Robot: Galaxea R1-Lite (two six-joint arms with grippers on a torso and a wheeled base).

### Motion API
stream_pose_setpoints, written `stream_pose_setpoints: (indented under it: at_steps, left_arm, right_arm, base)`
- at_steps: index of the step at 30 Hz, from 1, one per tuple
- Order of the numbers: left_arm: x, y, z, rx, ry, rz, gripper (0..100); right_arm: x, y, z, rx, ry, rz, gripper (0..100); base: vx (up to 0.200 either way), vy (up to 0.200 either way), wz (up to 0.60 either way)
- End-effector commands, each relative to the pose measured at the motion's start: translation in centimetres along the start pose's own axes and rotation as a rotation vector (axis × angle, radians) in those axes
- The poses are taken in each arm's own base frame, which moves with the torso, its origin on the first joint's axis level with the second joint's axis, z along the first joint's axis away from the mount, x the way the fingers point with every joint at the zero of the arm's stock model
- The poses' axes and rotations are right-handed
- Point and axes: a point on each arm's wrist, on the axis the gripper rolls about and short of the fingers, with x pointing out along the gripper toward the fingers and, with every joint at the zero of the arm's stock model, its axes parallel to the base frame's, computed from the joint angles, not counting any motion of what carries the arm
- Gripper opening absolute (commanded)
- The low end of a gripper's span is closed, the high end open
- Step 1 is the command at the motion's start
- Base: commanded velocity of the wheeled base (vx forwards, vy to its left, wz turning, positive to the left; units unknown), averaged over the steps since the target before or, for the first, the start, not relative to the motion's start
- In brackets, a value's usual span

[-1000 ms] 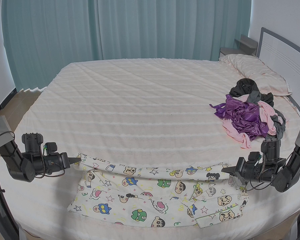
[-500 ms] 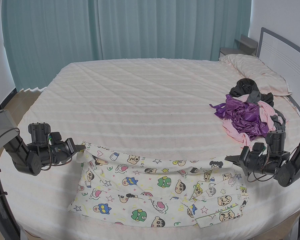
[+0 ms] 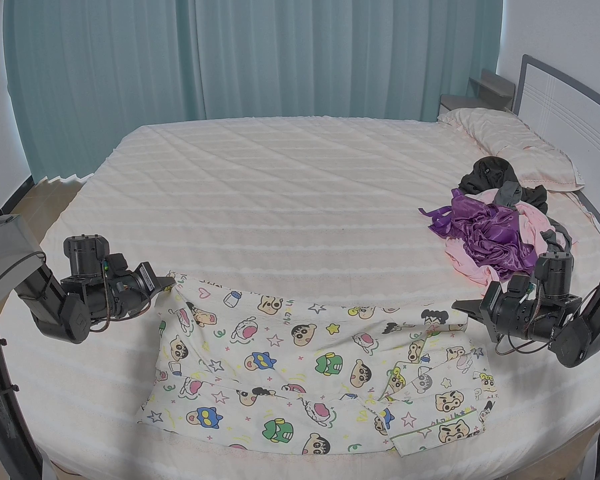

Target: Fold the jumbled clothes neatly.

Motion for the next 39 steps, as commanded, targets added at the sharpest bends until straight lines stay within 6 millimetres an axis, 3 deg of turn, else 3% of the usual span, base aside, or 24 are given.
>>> stream_pose_setpoints:
  at_steps: [1,10,16,19,28,35,36,38,39]
  left_arm:
    - [0.0,0.3,-0.3,-0.004,0.01,0.006,0]
    - [-0.7,0.9,-1.4,-0.023,0.044,0.03,0]
    - [-2.7,1.9,-3.5,0.026,0.104,0.076,0]
    - [-3.1,2.1,-3.8,0.04,0.115,0.086,0]
    - [-5.2,3.5,-7.6,0.136,0.249,0.143,0]
    - [-5.6,3.9,-8.7,0.138,0.289,0.16,0]
    - [-5.7,3.9,-8.8,0.14,0.293,0.161,100]
    - [-5.8,4.0,-8.9,0.141,0.299,0.162,100]
    - [-6.0,4.0,-9.1,0.137,0.305,0.164,100]
  right_arm:
    - [-0.2,0.1,-0.2,-0.001,0.005,0.002,0]
    - [-1.6,-0.7,-2.0,0.0,0.048,-0.043,0]
    - [-2.5,-2.3,-4.1,-0.076,0.122,-0.11,0]
    - [-2.6,-2.7,-4.4,-0.082,0.137,-0.123,0]
    - [-2.6,-5.0,-6.1,-0.117,0.199,-0.242,0]
    - [-2.4,-6.1,-6.9,-0.122,0.232,-0.292,0]
    - [-2.3,-6.1,-6.9,-0.123,0.234,-0.294,0]
    - [-2.3,-6.3,-6.8,-0.122,0.231,-0.293,0]
    - [-2.2,-6.2,-6.5,-0.128,0.211,-0.281,100]
  base:
    - [0.0,0.0,0.0]
    - [0.0,0.0,0.0]
    - [0.0,0.0,0.0]
    - [0.0,0.0,0.0]
    - [0.0,0.0,0.0]
    - [0.0,0.0,0.0]
    - [0.0,0.0,0.0]
    - [0.0,0.0,0.0]
    - [0.0,0.0,0.0]
